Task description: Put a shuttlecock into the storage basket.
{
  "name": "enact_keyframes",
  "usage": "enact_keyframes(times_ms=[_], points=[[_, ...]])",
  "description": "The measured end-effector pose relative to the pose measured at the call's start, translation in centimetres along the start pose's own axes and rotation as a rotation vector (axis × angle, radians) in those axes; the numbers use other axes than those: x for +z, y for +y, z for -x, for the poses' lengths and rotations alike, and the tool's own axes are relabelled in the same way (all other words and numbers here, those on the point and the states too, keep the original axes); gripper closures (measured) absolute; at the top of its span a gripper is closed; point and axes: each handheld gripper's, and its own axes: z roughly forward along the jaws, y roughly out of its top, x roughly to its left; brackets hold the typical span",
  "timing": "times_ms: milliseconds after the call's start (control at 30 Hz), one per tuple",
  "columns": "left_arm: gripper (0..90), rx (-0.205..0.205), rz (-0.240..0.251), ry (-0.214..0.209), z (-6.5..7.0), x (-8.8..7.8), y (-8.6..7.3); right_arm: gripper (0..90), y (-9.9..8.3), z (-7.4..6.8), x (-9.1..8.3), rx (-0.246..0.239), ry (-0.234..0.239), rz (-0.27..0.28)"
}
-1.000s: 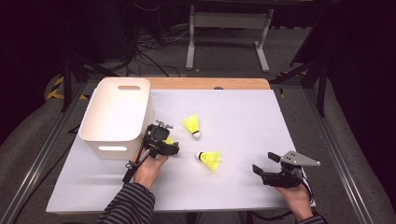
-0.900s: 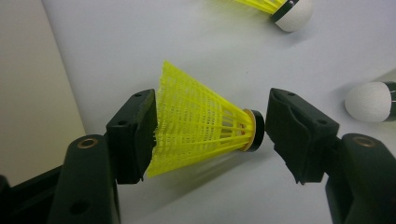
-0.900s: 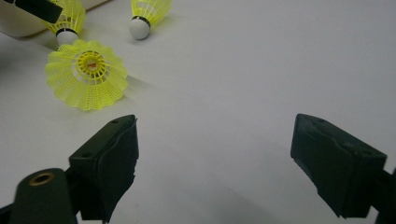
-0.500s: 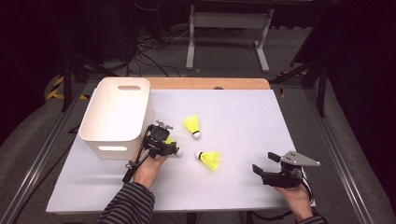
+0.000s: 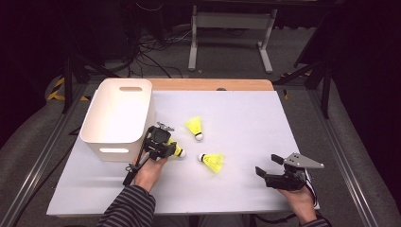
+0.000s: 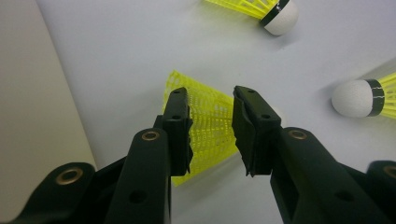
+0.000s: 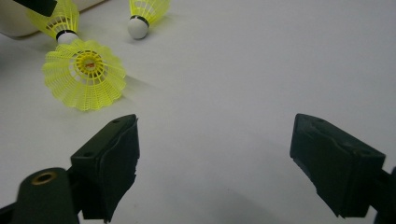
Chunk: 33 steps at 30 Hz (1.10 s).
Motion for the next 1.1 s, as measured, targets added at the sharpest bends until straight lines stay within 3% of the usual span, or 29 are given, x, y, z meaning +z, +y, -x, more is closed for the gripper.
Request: enact_keyframes(times_ms=[600, 1100], points=[[87.3, 0.017, -0.014, -0.05, -0.32, -0.4, -0.05, 16.5, 0.01, -0.02, 0.04, -0.001, 0.0, -0.001], [89.6, 0.029, 0.004, -0.097, -0.27, -0.82, -0.13, 16.4, 0.03, -0.04, 0.02, -0.004, 0.0, 0.005]])
